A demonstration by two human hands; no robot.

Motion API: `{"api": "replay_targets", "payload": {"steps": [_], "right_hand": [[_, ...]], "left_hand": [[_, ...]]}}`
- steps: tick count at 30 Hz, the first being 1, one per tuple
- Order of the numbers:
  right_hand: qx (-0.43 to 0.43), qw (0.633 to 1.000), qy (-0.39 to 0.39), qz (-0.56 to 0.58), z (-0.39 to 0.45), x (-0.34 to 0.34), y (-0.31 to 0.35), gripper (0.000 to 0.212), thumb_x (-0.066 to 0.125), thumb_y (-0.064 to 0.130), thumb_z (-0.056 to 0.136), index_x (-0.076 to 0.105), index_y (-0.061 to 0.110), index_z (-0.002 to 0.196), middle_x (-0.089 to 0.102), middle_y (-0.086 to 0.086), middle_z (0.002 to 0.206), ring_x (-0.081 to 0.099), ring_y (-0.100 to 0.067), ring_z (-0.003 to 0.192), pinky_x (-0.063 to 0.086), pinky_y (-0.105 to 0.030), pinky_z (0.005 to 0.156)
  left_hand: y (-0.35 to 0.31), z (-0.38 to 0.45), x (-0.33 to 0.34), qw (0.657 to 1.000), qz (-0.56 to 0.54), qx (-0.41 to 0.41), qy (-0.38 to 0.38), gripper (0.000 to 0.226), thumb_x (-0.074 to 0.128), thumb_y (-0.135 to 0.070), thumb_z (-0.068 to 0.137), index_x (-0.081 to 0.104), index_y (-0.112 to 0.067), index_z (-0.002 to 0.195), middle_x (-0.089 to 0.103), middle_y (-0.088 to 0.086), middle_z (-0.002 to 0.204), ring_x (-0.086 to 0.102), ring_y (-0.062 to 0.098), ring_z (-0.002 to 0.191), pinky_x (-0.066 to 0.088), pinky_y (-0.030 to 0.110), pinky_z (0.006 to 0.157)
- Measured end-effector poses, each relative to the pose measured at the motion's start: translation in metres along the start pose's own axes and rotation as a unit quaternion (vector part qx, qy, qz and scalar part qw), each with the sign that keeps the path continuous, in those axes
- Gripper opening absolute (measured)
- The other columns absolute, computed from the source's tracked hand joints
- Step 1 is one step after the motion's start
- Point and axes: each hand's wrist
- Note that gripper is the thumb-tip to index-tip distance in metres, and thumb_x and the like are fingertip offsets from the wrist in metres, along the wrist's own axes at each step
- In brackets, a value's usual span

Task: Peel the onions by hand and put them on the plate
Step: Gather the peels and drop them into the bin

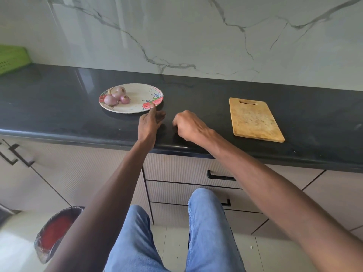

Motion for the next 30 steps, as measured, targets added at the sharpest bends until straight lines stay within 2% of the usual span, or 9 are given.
{"api": "replay_targets", "payload": {"steps": [7,11,14,16,18,19,21,25,30], "right_hand": [[0.089,0.995,-0.02,-0.036,0.0,-0.005,0.028,0.019,0.056,-0.003,0.09,0.07,0.0,0.102,0.07,-0.019,0.104,0.066,-0.036,0.098,0.047,-0.036,0.07],[0.132,0.989,-0.051,-0.028,-0.006,-0.001,0.046,0.026,0.046,-0.006,0.092,0.065,0.0,0.11,0.066,-0.02,0.114,0.063,-0.036,0.107,0.05,-0.04,0.078],[0.202,0.971,-0.064,0.109,0.004,0.004,0.037,0.02,0.054,-0.007,0.084,0.068,-0.001,0.098,0.07,-0.018,0.102,0.068,-0.035,0.098,0.05,-0.034,0.07],[0.295,0.885,-0.066,0.355,0.013,0.004,0.028,0.009,0.063,-0.01,0.078,0.067,-0.004,0.082,0.07,-0.016,0.083,0.072,-0.028,0.077,0.052,-0.026,0.054],[0.328,0.71,-0.047,0.621,0.01,0.004,0.032,0.017,0.062,-0.021,0.079,0.059,-0.006,0.071,0.064,-0.016,0.07,0.066,-0.024,0.061,0.054,-0.026,0.043],[0.321,0.635,-0.034,0.702,0.007,0.005,0.038,0.019,0.059,-0.022,0.082,0.058,-0.007,0.071,0.063,-0.016,0.067,0.064,-0.023,0.06,0.056,-0.025,0.045],[0.294,0.544,-0.009,0.786,0.005,0.008,0.056,0.018,0.059,-0.02,0.085,0.059,-0.006,0.074,0.065,-0.014,0.058,0.066,-0.021,0.053,0.058,-0.024,0.049],[0.256,0.463,0.045,0.848,0.019,0.017,0.116,0.018,0.057,-0.017,0.088,0.06,-0.006,0.074,0.066,-0.014,0.053,0.067,-0.02,0.046,0.058,-0.024,0.05],[0.23,0.452,0.129,0.852,0.039,0.039,0.192,0.022,0.054,-0.016,0.09,0.059,-0.005,0.072,0.065,-0.015,0.053,0.066,-0.021,0.043,0.057,-0.023,0.052]], "left_hand": [[-0.003,-0.006,0.008,0.999,0.037,0.002,-0.027,0.05,0.041,-0.043,0.107,0.071,-0.003,0.102,0.074,0.005,0.098,0.069,0.019,0.106,0.052,0.029,0.084],[-0.006,-0.008,0.005,0.999,0.001,0.005,-0.038,0.049,0.044,-0.044,0.106,0.072,-0.008,0.087,0.075,0.005,0.093,0.071,0.019,0.096,0.052,0.036,0.094],[-0.012,-0.016,-0.001,0.995,-0.079,0.0,-0.061,0.045,0.045,-0.037,0.108,0.07,-0.004,0.09,0.074,0.007,0.089,0.071,0.019,0.089,0.053,0.036,0.098],[-0.017,-0.022,-0.01,0.99,-0.121,0.0,-0.077,0.041,0.045,-0.033,0.108,0.069,-0.003,0.095,0.074,0.008,0.09,0.073,0.019,0.09,0.054,0.037,0.1],[-0.02,-0.028,-0.024,0.984,-0.147,0.007,-0.097,0.038,0.047,-0.031,0.107,0.069,-0.003,0.094,0.075,0.009,0.089,0.074,0.02,0.089,0.056,0.036,0.097],[-0.023,-0.031,-0.032,0.982,-0.157,0.009,-0.104,0.038,0.048,-0.031,0.107,0.069,-0.002,0.094,0.075,0.01,0.089,0.075,0.021,0.088,0.058,0.036,0.095],[-0.029,-0.037,-0.046,0.977,-0.18,0.015,-0.115,0.038,0.049,-0.03,0.107,0.07,-0.001,0.093,0.075,0.012,0.088,0.075,0.023,0.086,0.06,0.035,0.089],[-0.041,-0.043,-0.09,0.958,-0.219,0.037,-0.181,0.038,0.048,-0.027,0.107,0.067,-0.002,0.087,0.073,0.011,0.077,0.074,0.022,0.075,0.061,0.032,0.073],[-0.037,-0.042,-0.177,0.941,-0.235,0.013,-0.244,0.043,0.042,-0.031,0.109,0.061,-0.004,0.083,0.067,0.013,0.081,0.07,0.021,0.072,0.058,0.028,0.064]]}}
Point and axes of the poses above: each hand's wrist, its own z-axis towards the middle knuckle, its own x-axis out of the palm, y = z × x
